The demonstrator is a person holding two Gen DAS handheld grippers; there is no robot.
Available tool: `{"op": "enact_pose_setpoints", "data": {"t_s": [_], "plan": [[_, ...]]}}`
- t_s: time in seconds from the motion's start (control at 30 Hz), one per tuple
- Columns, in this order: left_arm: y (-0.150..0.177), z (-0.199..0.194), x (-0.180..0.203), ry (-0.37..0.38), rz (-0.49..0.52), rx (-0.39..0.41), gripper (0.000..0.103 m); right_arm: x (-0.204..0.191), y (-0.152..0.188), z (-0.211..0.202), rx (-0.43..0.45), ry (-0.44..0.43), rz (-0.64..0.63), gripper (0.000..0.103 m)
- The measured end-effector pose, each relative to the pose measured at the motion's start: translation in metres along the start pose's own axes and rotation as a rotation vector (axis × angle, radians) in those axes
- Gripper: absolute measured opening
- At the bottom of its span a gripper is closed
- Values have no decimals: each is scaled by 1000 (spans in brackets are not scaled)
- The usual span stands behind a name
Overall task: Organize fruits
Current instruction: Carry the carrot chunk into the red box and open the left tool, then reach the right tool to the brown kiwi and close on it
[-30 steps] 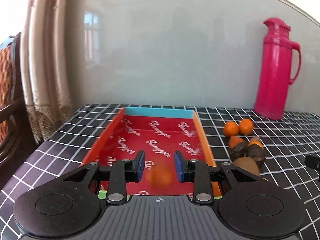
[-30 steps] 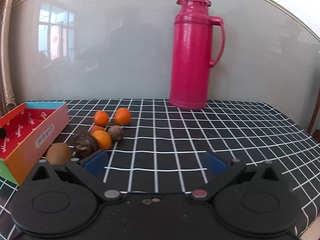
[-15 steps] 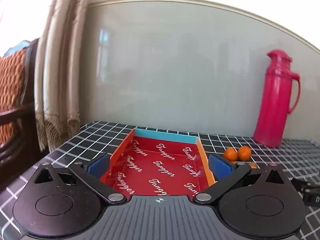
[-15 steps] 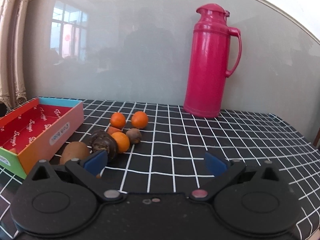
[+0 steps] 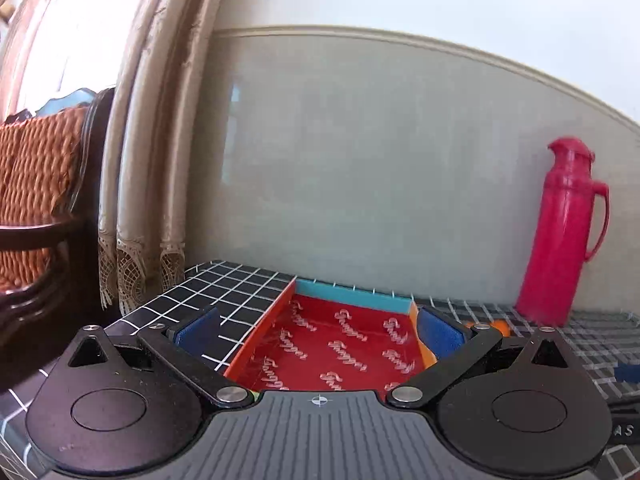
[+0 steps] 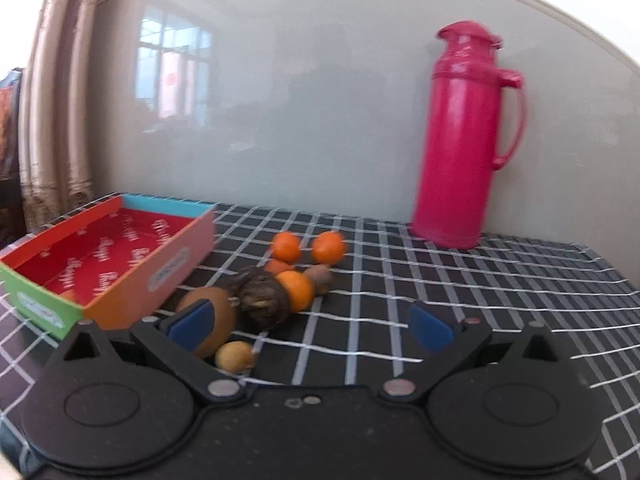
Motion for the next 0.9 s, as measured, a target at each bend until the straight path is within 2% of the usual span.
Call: {"op": "enact_pose_setpoints", "data": {"t_s": [0.2,0.63,0.8,0.9], "plan": [[5,0,8,-36,115,-22,103,-23,-7,7,24,-24,-31,102],[17,15,-52,-98,74,-122,103,-57,-9,34,-17,-70,-27,94],[19,15,-70,-119,58,-136,103,-70,-4,49,-72,-90,-39,74],[20,16,-76,-121,53,-146,103,-75,-1,55,-91,-87,-39,71]]}}
Point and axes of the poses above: each gripper's, at about its wrist camera, not at the fingertips, and z roughly the way its jaws point, x to its right, y to its underside, the point moved 9 cm from there along z, roughly the way its jaws point, and after that the axes turned 7 degrees about -x, right-handed, at the moved point
